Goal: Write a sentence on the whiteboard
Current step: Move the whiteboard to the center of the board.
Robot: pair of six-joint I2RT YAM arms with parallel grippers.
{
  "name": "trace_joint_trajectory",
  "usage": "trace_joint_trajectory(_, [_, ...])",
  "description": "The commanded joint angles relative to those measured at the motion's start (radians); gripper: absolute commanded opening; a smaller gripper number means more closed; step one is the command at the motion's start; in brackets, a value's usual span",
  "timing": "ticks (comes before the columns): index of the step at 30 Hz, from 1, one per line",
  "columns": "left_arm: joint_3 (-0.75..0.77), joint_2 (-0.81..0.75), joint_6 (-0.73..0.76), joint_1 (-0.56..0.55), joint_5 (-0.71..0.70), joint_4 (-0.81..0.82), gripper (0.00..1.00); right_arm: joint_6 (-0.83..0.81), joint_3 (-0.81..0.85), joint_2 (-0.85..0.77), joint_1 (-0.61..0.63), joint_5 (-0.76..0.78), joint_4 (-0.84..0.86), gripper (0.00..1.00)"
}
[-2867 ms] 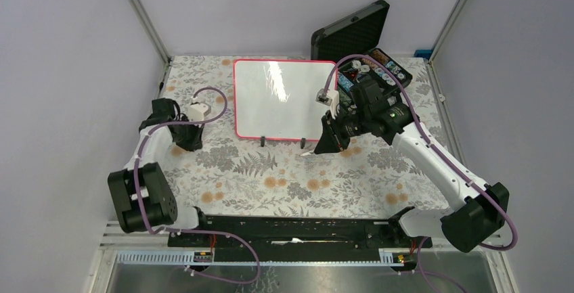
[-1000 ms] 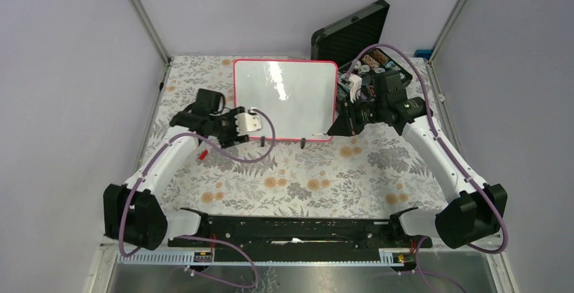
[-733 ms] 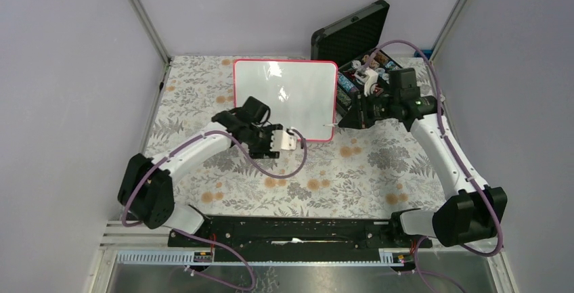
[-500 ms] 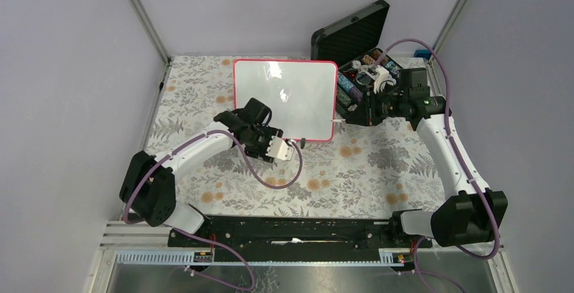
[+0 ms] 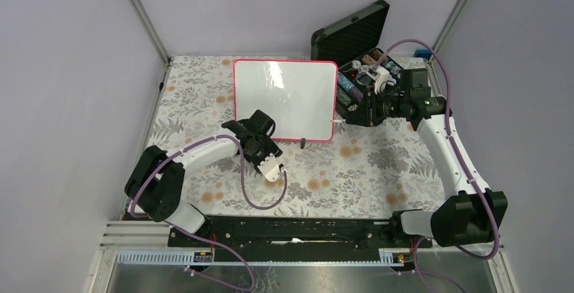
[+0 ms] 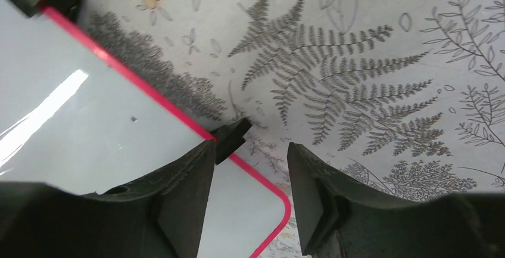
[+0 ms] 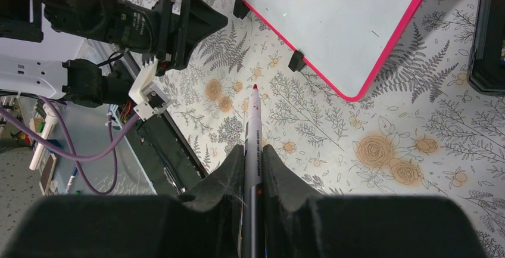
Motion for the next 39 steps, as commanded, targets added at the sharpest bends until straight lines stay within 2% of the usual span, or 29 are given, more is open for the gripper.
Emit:
trace_joint_trajectory(1, [-0.07, -0.041, 0.18, -0.002, 0.001, 0.046, 0.54, -0.015, 0.0, -0.029, -0.008, -0.042, -0.009, 0.0])
trace_joint_trajectory(5, [-0.12, -0.058, 0.317, -0.002, -0.015, 0.094, 0.52, -0.016, -0.005, -0.028, -0.008, -0.047, -0.009, 0.0])
trace_joint_trajectory(10, [-0.129, -0.032, 0.383, -0.002, -0.027, 0.157, 0.51, -0.024, -0.014, -0.031, -0.008, -0.05, -0.01, 0.0])
trace_joint_trajectory(23, [-0.099, 0.06, 0.454, 0.023, -0.079, 0.198, 0.51, -0.037, -0.027, -0.029, -0.015, -0.062, -0.011, 0.0])
trace_joint_trajectory(29, [-0.11, 0.106, 0.491, 0.043, -0.11, 0.265, 0.5, -0.038, -0.028, -0.025, -0.017, -0.075, -0.012, 0.0])
trace_joint_trajectory(34, [-0.112, 0.126, 0.516, 0.052, -0.107, 0.299, 0.44, -0.055, -0.018, -0.018, -0.019, -0.078, -0.034, 0.0])
trace_joint_trajectory(39, [-0.127, 0.121, 0.554, 0.052, -0.078, 0.317, 0.32, -0.059, -0.016, -0.017, -0.02, -0.078, -0.035, 0.0])
